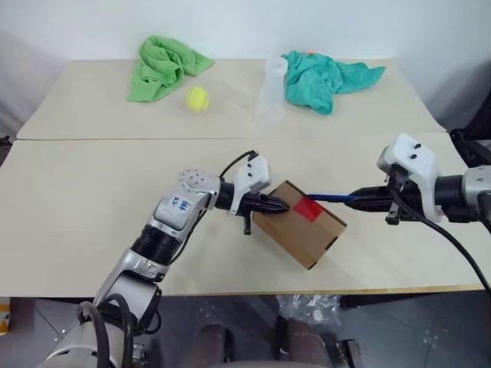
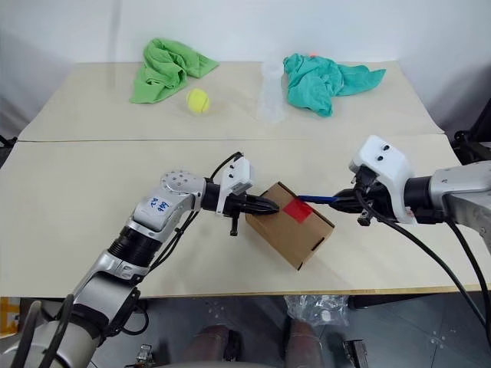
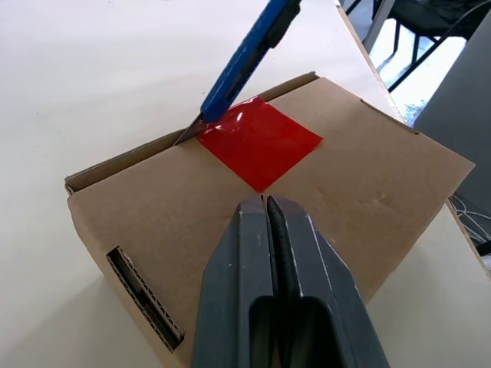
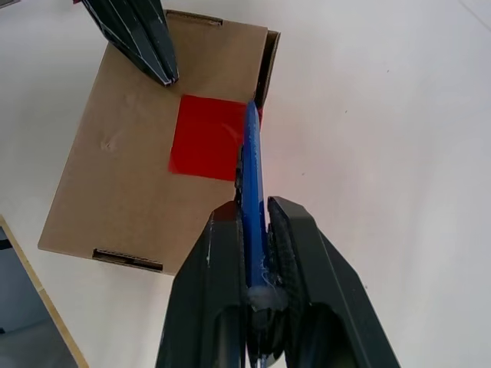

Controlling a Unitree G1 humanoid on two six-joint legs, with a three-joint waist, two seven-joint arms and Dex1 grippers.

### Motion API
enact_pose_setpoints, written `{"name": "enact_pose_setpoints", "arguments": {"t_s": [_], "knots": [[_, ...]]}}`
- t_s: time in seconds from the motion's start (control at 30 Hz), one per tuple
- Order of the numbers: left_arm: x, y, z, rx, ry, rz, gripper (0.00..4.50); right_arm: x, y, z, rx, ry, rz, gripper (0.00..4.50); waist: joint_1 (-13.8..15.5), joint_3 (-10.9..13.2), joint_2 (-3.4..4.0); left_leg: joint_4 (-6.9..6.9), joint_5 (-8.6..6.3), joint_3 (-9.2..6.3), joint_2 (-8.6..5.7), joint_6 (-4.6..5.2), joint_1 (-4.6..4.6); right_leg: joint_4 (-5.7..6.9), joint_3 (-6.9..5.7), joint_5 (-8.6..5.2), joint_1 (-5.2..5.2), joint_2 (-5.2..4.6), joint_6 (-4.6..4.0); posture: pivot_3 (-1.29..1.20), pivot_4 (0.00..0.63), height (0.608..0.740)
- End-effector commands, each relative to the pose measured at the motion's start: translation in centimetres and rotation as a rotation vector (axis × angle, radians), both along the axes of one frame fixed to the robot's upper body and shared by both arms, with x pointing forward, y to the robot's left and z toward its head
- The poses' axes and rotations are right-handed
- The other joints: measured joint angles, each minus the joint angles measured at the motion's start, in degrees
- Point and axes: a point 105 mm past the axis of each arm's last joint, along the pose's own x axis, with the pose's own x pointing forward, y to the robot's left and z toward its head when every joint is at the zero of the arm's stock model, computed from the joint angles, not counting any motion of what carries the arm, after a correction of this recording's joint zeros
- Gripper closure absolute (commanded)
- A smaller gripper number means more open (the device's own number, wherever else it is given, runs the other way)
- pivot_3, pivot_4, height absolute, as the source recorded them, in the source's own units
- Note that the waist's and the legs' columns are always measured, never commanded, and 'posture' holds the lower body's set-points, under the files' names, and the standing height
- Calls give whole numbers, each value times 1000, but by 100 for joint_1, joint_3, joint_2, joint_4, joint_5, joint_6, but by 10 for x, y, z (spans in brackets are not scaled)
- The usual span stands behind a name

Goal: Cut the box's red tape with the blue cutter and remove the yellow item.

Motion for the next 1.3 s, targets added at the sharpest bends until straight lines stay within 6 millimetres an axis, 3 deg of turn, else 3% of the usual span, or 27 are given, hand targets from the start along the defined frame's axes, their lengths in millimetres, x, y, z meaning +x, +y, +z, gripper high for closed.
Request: {"name": "enact_pose_setpoints", "arguments": {"t_s": [0.03, 0.23, 0.63, 1.3], "knots": [[2, 3, -7, 14, 8, 36, 4411, -11, 1, -10, -37, 94, 24, 4187, 0, 0, 0, 0, 0, 0, 0, 0, 0, 0, 0, 0, 0, 0, 0, 0, 150, 740], [2, 5, -11, 53, 16, 37, 4411, -15, 0, -11, -57, 136, 18, 4187, -1, 0, 0, 0, 0, -1, 0, 0, 0, -1, 0, 0, 0, -1, -1, 0, 150, 740], [-9, 9, -31, 339, 63, 16, 4411, -17, 8, -8, -59, 150, 45, 4187, -19, -8, 4, -3, -1, 1, 2, -2, 3, -2, 1, 0, 0, 3, -1, 0, 150, 740], [-6, 8, -35, 351, 80, 71, 4411, -26, 8, -18, -79, 362, -36, 4187, -16, -34, -1, -5, -3, -5, 2, -3, 5, -4, 1, -1, 1, -3, -5, 0, 150, 740]]}}
